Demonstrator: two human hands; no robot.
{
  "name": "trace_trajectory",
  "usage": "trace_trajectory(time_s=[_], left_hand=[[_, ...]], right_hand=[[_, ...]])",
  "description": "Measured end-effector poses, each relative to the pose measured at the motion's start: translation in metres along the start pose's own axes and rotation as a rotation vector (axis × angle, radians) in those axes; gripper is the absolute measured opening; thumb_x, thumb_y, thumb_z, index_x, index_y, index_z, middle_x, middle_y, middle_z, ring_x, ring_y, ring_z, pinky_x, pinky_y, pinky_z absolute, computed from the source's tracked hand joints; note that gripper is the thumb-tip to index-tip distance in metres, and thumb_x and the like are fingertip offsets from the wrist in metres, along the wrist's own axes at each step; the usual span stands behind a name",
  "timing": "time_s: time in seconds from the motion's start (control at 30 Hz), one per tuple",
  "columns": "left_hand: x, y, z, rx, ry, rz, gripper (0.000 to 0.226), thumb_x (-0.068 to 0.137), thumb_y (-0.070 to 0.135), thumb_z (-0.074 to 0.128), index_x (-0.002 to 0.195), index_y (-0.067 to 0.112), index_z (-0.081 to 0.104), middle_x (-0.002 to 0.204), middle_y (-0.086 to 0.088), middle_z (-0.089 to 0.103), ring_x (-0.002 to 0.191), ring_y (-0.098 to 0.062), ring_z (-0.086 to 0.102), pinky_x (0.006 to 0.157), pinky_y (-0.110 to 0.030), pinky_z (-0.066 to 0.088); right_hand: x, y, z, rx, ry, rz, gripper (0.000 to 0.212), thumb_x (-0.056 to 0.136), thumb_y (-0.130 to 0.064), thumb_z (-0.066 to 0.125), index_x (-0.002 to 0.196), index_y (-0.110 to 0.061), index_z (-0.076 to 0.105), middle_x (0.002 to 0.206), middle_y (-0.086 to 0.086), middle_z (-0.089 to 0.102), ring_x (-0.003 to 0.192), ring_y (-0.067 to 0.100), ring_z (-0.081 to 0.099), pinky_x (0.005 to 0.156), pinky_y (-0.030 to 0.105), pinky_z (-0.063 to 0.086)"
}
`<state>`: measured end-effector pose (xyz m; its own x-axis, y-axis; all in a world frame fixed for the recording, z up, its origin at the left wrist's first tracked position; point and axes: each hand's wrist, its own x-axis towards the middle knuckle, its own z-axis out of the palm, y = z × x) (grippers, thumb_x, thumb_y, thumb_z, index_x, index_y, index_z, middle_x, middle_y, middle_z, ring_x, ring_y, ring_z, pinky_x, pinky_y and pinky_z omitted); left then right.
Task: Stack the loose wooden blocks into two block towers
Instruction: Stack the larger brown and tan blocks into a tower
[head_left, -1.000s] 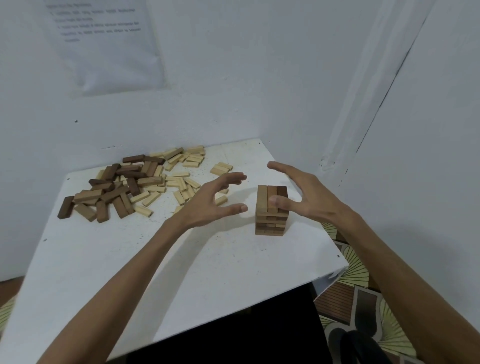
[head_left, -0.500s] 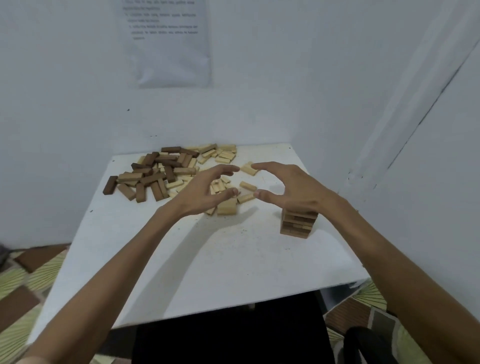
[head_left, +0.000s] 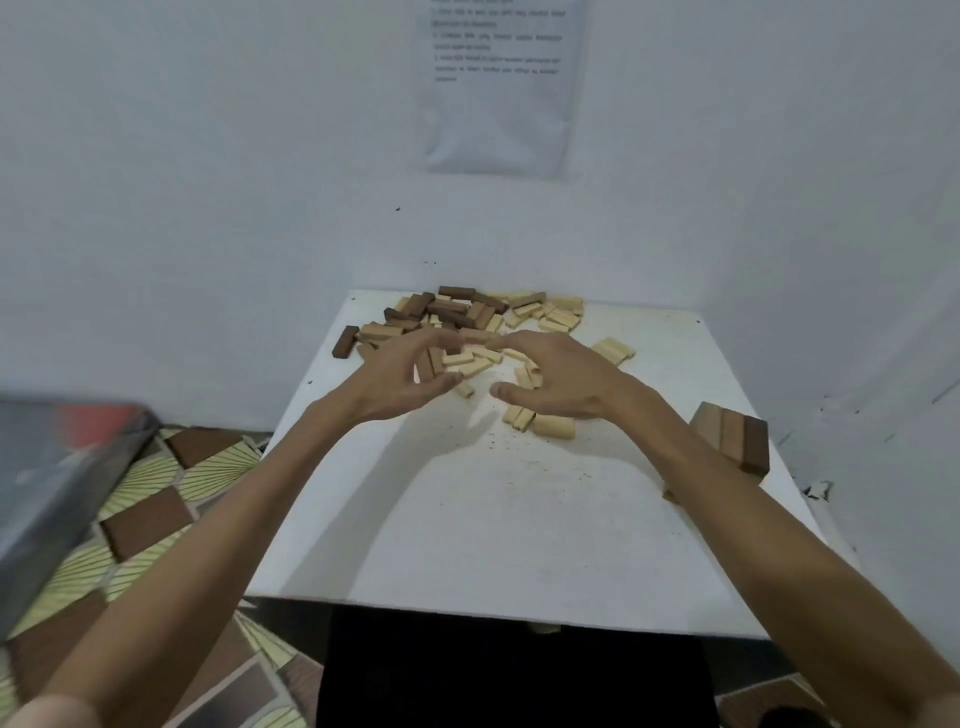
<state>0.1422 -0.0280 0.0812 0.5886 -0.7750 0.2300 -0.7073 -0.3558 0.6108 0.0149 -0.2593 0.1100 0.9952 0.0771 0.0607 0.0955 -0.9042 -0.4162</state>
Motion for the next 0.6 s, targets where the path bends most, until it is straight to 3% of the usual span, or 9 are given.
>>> trace_trajectory(time_s=[0.13,0.23,0.3,0.43,0.53,0.6], left_hand=[[0.0,-0.022,-0.011,0.036,-0.007,-0.051,0.051,0.091,0.047,0.067,0.137,0.026,0.062,0.133,0.015,0.064,0.125,-0.003,0.057,0.105,-0.032,0.047],[0.005,-0.035,-0.014,0.073,-0.021,-0.075,0.047,0.092,0.035,0.069,0.137,0.024,0.062,0.123,0.016,0.065,0.111,0.018,0.051,0.095,-0.006,0.036],[0.008,-0.048,-0.014,0.097,-0.01,-0.083,0.04,0.094,0.02,0.069,0.133,0.026,0.063,0.118,0.018,0.064,0.105,0.024,0.047,0.089,0.001,0.028],[0.013,-0.074,-0.014,0.128,-0.016,-0.166,0.034,0.092,0.027,0.068,0.125,0.033,0.065,0.095,0.012,0.063,0.101,-0.006,0.057,0.095,-0.023,0.041],[0.016,-0.083,-0.01,0.182,-0.057,-0.15,0.044,0.091,0.019,0.063,0.129,0.039,0.064,0.082,0.009,0.059,0.084,-0.011,0.056,0.089,-0.021,0.042],[0.017,-0.086,-0.006,0.194,-0.03,-0.181,0.027,0.087,0.015,0.063,0.108,0.031,0.066,0.083,0.004,0.062,0.079,-0.015,0.057,0.082,-0.031,0.05]], right_hand=[[0.029,-0.005,0.011,-0.005,-0.036,0.003,0.056,0.097,-0.05,0.064,0.149,-0.033,0.05,0.153,-0.011,0.052,0.14,0.014,0.046,0.108,0.039,0.043],[0.048,-0.012,0.017,-0.016,-0.046,-0.021,0.056,0.098,-0.045,0.065,0.149,-0.026,0.052,0.151,-0.008,0.054,0.139,0.016,0.048,0.101,0.029,0.041],[0.06,-0.018,0.021,-0.045,-0.047,-0.052,0.054,0.098,-0.038,0.066,0.148,-0.021,0.053,0.149,-0.005,0.056,0.137,0.016,0.05,0.098,0.027,0.04],[0.086,-0.019,0.039,-0.112,-0.076,-0.007,0.047,0.097,-0.034,0.065,0.14,-0.017,0.059,0.141,0.001,0.063,0.13,0.021,0.057,0.101,0.043,0.05],[0.105,-0.018,0.058,-0.157,-0.06,0.038,0.036,0.094,-0.036,0.061,0.122,-0.013,0.065,0.121,0.004,0.069,0.112,0.026,0.064,0.09,0.047,0.055],[0.114,-0.023,0.068,-0.16,-0.016,0.058,0.033,0.095,-0.04,0.057,0.116,-0.017,0.066,0.108,-0.001,0.067,0.102,0.024,0.065,0.083,0.042,0.054]])
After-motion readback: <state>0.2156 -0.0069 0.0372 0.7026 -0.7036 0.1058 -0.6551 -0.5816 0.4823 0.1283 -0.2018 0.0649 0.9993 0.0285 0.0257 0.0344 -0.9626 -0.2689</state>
